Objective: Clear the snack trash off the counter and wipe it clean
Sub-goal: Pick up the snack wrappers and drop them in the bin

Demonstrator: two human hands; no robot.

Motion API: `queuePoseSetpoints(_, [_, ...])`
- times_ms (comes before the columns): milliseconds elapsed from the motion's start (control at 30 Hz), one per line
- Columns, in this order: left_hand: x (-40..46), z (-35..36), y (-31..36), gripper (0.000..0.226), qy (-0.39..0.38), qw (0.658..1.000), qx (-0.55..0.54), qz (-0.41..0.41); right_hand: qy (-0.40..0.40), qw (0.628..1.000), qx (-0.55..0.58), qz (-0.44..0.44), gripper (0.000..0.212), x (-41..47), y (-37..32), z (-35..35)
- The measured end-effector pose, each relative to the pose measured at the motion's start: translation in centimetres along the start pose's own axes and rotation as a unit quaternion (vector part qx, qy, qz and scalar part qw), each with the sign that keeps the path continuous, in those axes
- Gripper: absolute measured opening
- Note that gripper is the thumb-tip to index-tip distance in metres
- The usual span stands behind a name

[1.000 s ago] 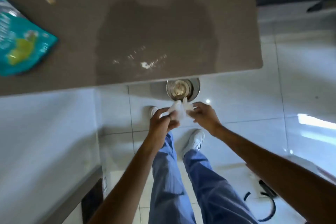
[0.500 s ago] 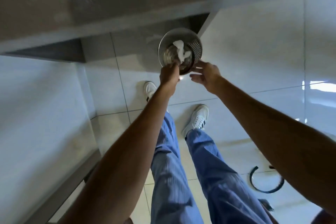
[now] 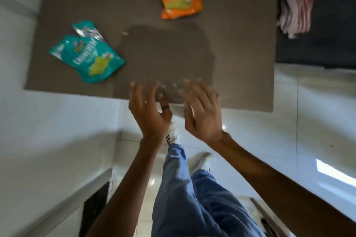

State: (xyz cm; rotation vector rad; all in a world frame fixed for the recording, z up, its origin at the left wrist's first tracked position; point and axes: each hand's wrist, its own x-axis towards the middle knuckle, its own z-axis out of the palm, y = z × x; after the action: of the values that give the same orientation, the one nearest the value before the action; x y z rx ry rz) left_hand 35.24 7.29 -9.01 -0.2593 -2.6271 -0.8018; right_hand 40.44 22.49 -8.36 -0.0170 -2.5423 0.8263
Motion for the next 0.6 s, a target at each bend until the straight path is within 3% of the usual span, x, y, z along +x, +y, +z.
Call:
queuePoseSetpoints(67, [5.9, -1.1, -1.7, 0.067, 0.009, 0.998, 0.045, -0.03, -0.005, 0.997, -0.07, 0.013, 0.046, 6.6, -0.8, 1.8])
queuePoseSetpoints(133, [11.7, -1.4, -3.7, 0.07, -0.004, 0.988, 0.112, -0.109, -0.029, 0.991, -0.12, 0.046, 0.051, 13.5, -1.0, 4.0])
queuePoseSetpoints(267, [18.8, -0.9, -7.9, 0.099, -0.179, 0.931, 0.144, -0.285, -0.117, 0.961, -0.195, 0.159, 0.069, 24.1, 1.2, 8.0])
queuePoseSetpoints(367, [20.3, 0.1, -10.9, 0.112, -0.277, 0.895, 0.151, -0.315, -0.184, 0.925, -0.229, 0.243, 0.069, 27.1, 4.0, 10.1])
queuePoseSetpoints(433, [20.5, 0.7, -11.7, 0.096, -0.283, 0.895, 0.176, -0.296, -0.168, 0.919, -0.22, 0.28, 0.052, 27.3, 5.0, 10.9])
queuePoseSetpoints(500, [20.2, 0.8, -11.9, 0.065, -0.24, 0.914, 0.193, -0.265, -0.118, 0.928, -0.199, 0.292, 0.042, 27.1, 4.9, 10.9])
queuePoseSetpoints(600, [19.5, 0.2, -11.6, 0.043, -0.158, 0.937, 0.156, -0.27, -0.052, 0.938, -0.151, 0.307, 0.048, 26.2, 3.9, 9.5])
